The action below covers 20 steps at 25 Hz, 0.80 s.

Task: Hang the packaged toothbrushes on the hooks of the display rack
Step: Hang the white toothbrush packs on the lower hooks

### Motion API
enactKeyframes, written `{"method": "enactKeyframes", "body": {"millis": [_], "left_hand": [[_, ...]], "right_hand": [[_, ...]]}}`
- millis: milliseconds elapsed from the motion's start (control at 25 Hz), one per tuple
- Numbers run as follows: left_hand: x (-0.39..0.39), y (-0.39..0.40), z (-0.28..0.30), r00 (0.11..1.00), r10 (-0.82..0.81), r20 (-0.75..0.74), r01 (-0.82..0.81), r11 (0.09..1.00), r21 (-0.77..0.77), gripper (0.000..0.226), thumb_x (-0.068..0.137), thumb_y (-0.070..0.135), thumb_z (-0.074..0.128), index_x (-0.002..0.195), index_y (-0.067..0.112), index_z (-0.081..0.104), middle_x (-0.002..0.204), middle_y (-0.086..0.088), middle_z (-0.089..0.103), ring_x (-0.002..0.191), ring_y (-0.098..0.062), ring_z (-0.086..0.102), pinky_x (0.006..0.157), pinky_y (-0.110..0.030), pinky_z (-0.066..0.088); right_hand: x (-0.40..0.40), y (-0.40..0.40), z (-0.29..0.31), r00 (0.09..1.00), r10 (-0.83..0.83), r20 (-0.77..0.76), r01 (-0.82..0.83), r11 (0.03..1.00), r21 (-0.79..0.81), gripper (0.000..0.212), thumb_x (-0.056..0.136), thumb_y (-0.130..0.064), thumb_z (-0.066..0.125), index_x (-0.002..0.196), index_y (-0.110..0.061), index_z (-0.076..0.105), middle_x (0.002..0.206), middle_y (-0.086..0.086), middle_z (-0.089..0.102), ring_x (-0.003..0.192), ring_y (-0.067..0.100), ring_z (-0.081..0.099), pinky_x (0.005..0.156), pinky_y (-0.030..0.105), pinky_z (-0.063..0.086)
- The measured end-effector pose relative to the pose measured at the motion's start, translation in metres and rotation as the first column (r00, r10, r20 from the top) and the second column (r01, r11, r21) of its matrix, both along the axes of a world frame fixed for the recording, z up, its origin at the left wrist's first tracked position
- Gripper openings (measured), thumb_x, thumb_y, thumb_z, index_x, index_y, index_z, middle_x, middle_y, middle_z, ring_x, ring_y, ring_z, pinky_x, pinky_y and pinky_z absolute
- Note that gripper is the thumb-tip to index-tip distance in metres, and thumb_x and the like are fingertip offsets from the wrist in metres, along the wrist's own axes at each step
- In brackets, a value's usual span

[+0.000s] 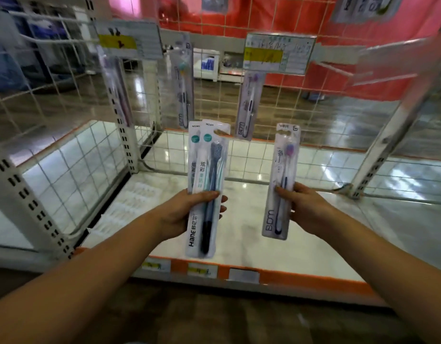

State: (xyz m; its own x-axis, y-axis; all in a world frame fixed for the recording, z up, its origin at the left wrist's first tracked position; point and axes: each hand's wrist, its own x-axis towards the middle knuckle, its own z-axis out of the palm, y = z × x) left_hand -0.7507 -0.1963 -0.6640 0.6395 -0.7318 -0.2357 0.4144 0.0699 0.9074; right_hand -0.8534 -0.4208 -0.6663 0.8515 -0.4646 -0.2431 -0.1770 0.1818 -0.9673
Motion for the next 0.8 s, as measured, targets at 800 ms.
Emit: {"method": "enactKeyframes", "body": {"millis": [800], "left_hand": [[0.079,0.075,0.013,0.996,-0.067,0.066,0.072,0.994,-0.083,0.034,0.068,0.016,0.069,0.1,0.01,0.06,0.082,-0.005,0.073,0.071,-0.017,0.069,0.068,-0.029,0.055]], "right_hand": [[0.098,0.073,-0.003,0.993,-0.117,0.011,0.117,0.993,-0.027,0.009,0.087,-0.009,0.06,0.095,-0.009,0.056,0.087,0.01,0.062,0.078,0.023,0.057,0.061,0.035,0.046]]}}
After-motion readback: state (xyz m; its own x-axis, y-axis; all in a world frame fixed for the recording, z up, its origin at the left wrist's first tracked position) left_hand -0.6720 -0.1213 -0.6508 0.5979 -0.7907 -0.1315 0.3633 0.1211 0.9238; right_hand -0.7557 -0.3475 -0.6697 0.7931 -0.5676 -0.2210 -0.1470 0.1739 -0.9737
